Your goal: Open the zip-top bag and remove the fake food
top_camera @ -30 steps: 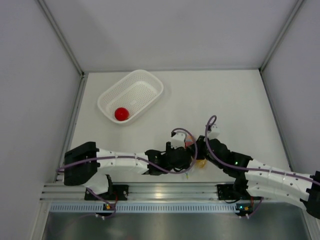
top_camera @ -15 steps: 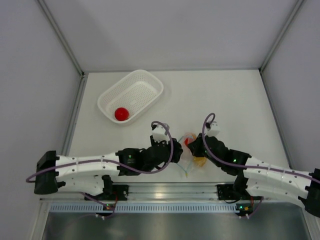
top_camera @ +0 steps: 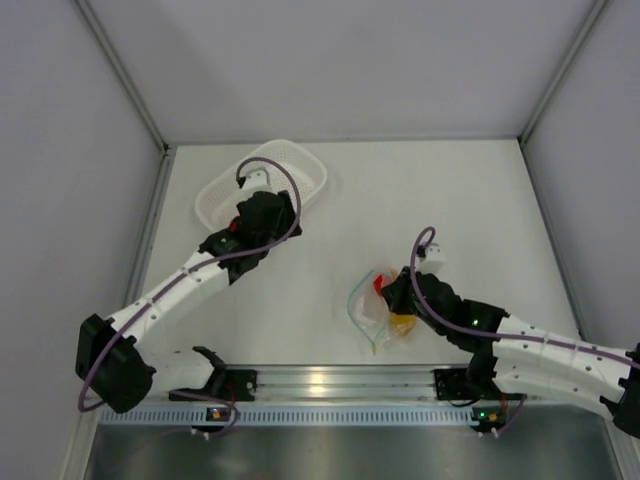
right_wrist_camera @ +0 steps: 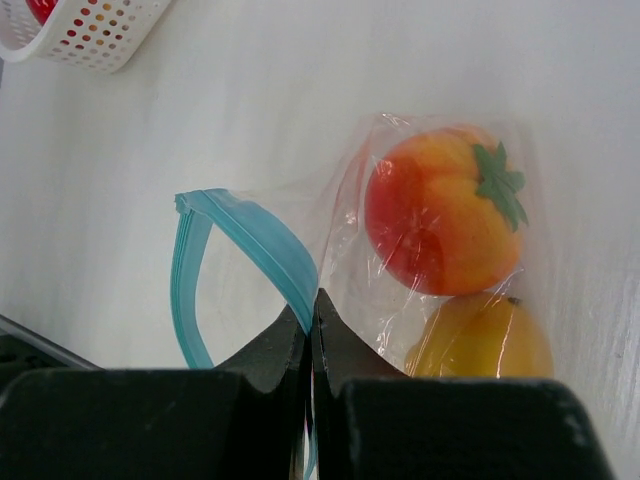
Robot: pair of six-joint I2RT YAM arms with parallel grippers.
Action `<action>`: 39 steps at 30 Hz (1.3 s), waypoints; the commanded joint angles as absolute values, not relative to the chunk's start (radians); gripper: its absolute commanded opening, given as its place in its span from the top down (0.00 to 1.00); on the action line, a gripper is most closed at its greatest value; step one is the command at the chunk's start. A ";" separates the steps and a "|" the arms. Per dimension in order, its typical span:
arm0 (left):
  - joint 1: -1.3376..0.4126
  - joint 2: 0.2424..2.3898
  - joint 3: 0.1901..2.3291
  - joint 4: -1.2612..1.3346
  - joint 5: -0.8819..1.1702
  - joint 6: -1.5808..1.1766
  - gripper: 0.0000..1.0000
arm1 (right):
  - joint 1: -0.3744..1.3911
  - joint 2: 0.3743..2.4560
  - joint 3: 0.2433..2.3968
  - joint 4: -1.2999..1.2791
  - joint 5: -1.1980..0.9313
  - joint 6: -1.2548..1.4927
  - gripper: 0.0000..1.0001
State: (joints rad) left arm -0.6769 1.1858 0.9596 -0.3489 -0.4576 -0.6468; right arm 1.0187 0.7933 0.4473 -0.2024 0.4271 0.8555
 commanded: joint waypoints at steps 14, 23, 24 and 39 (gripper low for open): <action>-0.293 1.652 1.334 -0.344 -0.175 -0.534 0.53 | 0.992 0.746 0.499 -0.239 0.434 0.802 1.00; -0.224 1.807 1.413 -0.345 -0.089 -0.519 0.21 | 0.988 0.744 0.523 -0.253 0.423 0.781 1.00; -0.224 1.802 1.416 -0.345 -0.081 -0.518 0.16 | 0.986 0.744 0.523 -0.250 0.420 0.778 1.00; -0.172 1.549 1.319 -0.341 0.113 -0.681 0.02 | 0.986 0.710 0.486 -0.147 0.373 0.749 1.00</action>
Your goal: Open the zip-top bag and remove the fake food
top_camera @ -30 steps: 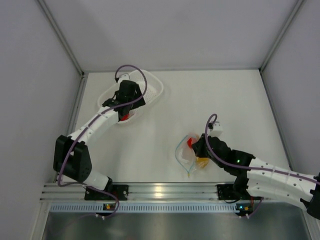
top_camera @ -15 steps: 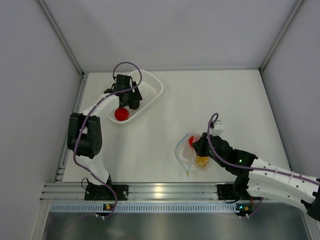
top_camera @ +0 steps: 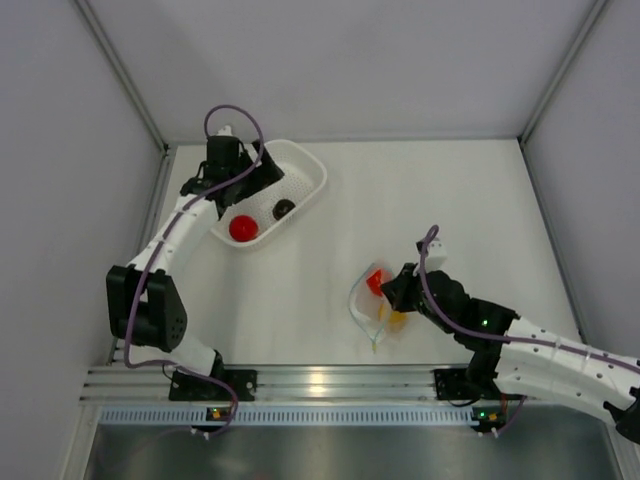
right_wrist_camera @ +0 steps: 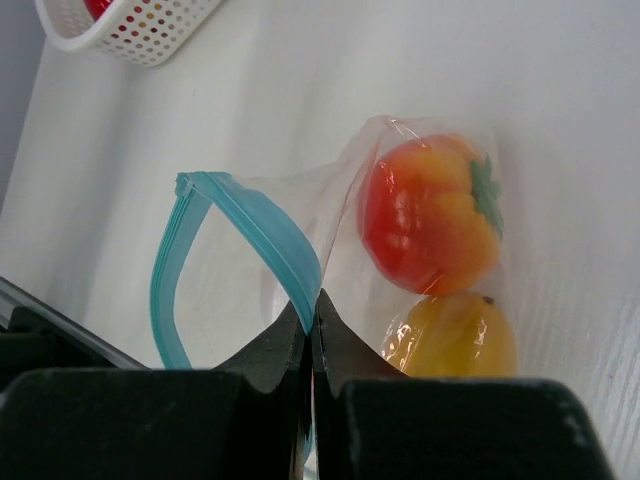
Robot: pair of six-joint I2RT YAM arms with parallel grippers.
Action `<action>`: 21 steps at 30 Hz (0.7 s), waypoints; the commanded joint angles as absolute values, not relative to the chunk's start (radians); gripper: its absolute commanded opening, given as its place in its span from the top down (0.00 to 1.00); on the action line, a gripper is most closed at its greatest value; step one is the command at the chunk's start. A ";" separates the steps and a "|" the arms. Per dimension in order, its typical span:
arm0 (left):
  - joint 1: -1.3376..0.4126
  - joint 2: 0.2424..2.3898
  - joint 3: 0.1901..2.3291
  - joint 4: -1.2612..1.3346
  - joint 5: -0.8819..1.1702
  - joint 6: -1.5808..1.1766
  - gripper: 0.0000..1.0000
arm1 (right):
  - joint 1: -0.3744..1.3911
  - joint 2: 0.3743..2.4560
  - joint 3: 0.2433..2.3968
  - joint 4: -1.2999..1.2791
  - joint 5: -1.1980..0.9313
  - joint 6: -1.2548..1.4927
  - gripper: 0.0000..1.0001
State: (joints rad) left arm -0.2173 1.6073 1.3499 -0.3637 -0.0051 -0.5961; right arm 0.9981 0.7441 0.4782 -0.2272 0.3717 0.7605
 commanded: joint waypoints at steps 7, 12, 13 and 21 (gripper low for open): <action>-0.094 1.502 1.266 -0.333 0.330 -0.745 0.02 | 0.986 0.722 0.500 -0.170 0.377 0.758 1.00; -0.132 1.312 1.132 -0.334 0.244 -0.713 0.02 | 0.985 0.755 0.512 -0.170 0.396 0.775 1.00; -0.144 1.275 1.111 -0.334 0.230 -0.703 0.02 | 0.983 0.770 0.514 -0.170 0.397 0.782 1.00; -0.508 1.026 1.029 -0.373 -0.050 -0.684 0.02 | 0.983 0.831 0.541 -0.158 0.400 0.810 1.00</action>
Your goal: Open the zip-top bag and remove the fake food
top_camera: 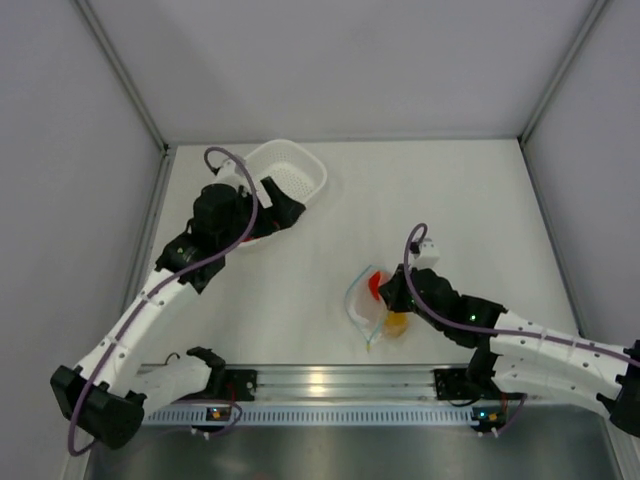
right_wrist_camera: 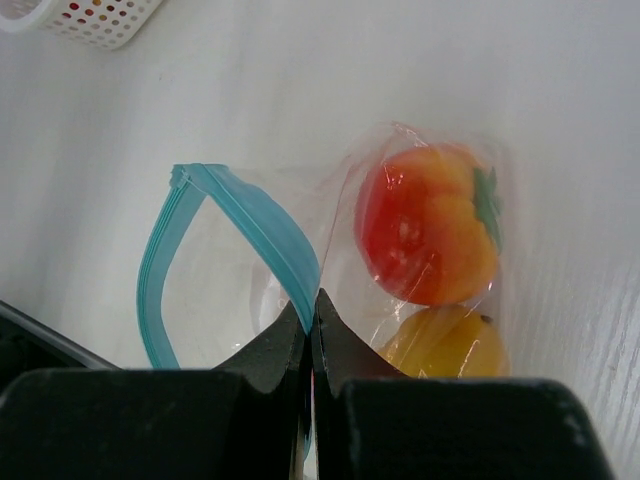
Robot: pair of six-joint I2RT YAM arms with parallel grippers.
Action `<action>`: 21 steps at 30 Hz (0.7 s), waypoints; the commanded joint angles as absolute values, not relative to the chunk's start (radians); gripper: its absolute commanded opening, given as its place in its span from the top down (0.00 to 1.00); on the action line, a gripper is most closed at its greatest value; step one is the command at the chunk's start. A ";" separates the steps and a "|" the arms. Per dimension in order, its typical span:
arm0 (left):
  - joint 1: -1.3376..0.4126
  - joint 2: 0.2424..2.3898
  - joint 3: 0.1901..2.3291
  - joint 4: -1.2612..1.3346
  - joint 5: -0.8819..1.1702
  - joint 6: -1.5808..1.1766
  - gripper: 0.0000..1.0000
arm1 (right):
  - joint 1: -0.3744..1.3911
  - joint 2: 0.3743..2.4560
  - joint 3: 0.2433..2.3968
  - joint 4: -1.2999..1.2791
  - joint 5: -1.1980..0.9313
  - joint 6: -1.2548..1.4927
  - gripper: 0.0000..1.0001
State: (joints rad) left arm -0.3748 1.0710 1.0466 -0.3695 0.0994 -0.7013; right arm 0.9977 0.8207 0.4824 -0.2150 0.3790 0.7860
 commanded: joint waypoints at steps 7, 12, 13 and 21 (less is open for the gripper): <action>-0.886 0.940 0.959 -0.377 -0.289 -0.767 0.06 | 0.983 0.902 0.584 -0.120 0.353 0.827 1.00; -1.210 0.977 0.959 -0.374 -0.460 -0.810 0.07 | 0.985 0.991 0.629 -0.031 0.270 0.848 1.00; -1.242 0.989 0.962 -0.374 -0.480 -0.814 0.07 | 0.986 1.003 0.637 -0.009 0.241 0.854 1.00; -1.336 1.057 0.884 -0.377 -0.633 -0.916 0.41 | 1.034 1.094 0.690 0.123 0.204 0.900 1.00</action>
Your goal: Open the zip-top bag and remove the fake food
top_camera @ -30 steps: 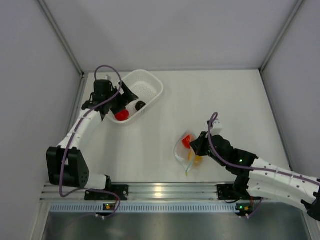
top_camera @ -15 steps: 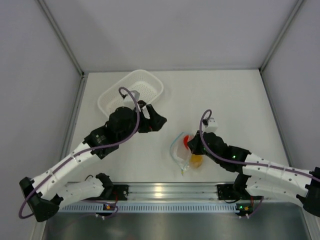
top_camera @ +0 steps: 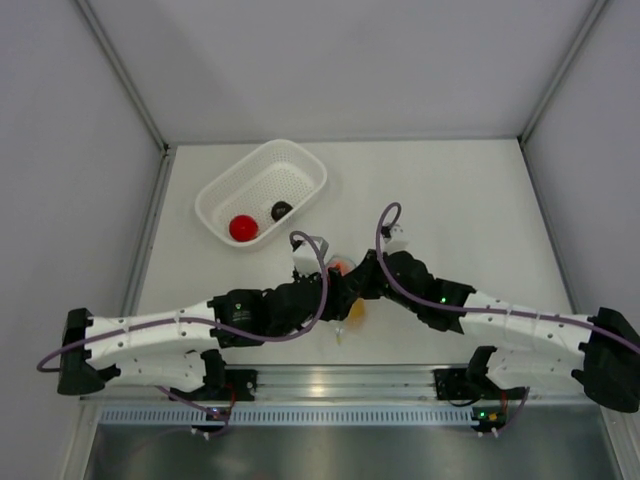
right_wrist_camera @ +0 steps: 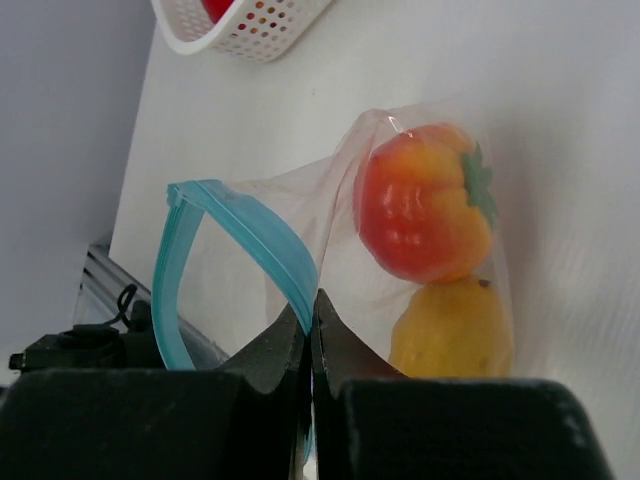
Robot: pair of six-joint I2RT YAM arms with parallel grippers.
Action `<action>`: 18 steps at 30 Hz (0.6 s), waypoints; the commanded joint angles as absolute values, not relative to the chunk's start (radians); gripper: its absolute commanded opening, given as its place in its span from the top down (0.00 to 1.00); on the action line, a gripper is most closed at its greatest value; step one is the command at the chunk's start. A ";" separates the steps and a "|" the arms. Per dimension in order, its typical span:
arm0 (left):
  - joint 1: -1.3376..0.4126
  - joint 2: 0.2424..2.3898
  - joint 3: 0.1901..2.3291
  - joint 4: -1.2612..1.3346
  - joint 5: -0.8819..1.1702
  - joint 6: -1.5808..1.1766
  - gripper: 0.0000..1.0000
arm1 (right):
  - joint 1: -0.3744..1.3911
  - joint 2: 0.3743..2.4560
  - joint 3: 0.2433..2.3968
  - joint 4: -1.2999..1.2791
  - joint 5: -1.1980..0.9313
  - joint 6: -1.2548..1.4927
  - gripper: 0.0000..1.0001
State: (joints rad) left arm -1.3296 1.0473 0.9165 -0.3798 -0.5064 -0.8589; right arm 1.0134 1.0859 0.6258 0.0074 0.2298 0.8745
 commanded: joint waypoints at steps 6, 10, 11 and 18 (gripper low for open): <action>-1.335 1.075 0.810 -0.379 -0.758 -0.959 0.69 | 1.043 1.078 0.670 0.179 0.155 0.925 1.00; -1.335 1.156 0.810 -0.379 -0.784 -0.977 0.75 | 1.043 1.043 0.655 0.158 0.166 0.919 1.00; -1.333 1.176 0.811 -0.379 -0.794 -0.980 0.75 | 1.043 1.026 0.655 0.146 0.170 0.917 1.00; -1.295 1.367 0.867 -0.382 -0.776 -1.005 0.87 | 1.026 0.911 0.579 0.026 0.221 0.894 1.00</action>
State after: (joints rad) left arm -1.3106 1.3254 0.8192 -0.3893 -0.7498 -0.9760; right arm 1.0313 0.9726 0.6140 0.0521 0.1894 0.9047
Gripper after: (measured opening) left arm 0.143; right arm 0.004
